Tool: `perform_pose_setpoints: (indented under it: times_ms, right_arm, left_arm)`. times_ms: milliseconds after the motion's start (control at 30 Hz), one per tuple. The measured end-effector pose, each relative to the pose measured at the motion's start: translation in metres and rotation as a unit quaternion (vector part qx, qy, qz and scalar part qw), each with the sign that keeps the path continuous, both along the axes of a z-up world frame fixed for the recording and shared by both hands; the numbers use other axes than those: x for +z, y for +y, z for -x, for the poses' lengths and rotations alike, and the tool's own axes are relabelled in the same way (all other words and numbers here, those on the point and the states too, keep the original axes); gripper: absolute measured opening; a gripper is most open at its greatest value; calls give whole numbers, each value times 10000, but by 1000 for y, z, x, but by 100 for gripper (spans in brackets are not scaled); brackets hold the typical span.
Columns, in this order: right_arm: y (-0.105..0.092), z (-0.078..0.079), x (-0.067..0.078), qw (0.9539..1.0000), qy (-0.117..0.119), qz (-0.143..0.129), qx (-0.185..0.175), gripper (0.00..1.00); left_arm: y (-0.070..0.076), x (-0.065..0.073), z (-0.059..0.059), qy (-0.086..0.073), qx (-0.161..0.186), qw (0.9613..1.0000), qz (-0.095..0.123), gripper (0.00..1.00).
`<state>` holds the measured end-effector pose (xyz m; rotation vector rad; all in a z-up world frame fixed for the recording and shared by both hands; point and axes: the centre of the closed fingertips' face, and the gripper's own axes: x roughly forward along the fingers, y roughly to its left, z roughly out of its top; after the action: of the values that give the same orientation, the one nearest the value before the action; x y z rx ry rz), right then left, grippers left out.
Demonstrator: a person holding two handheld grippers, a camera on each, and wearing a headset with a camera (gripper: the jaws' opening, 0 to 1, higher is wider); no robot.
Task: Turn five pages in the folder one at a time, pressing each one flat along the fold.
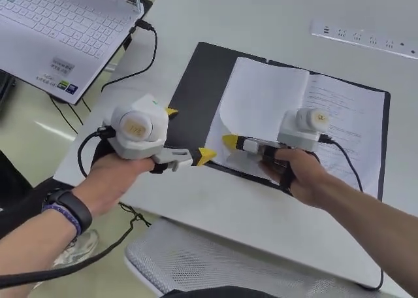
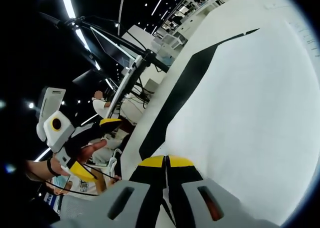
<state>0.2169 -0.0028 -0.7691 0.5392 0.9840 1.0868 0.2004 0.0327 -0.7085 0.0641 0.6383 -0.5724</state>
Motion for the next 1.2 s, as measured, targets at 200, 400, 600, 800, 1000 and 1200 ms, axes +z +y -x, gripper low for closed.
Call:
perform_pose_setpoints:
  times_ms: [200, 400, 600, 800, 1000, 1200]
  right_arm:
    - [2, -1, -2, 10000, -28, 49, -35, 0]
    - [3, -1, -2, 10000, -45, 26, -34, 4]
    - [5, 1, 2, 10000, -47, -77, 6, 12]
    - [8, 4, 9, 9997, -35, -225, 67, 21]
    - [9, 2, 17, 9992, -40, -403, 8, 31]
    - [3, -3, 27, 9987, -101, -499, -34, 35]
  left_arm:
    - [0, -3, 0, 32, -14, 10000, 7, 72]
    - [-2, -3, -1, 36, -45, 10000, -7, 71]
    - [-6, -3, -2, 41, -83, 10000, 9, 71]
    - [-12, -2, -5, 34, -157, 9999, 18, 69]
    - [-16, -1, -8, 15, -243, 9997, 11, 68]
    - [-20, -1, -12, -1, -315, 9995, -1, 66]
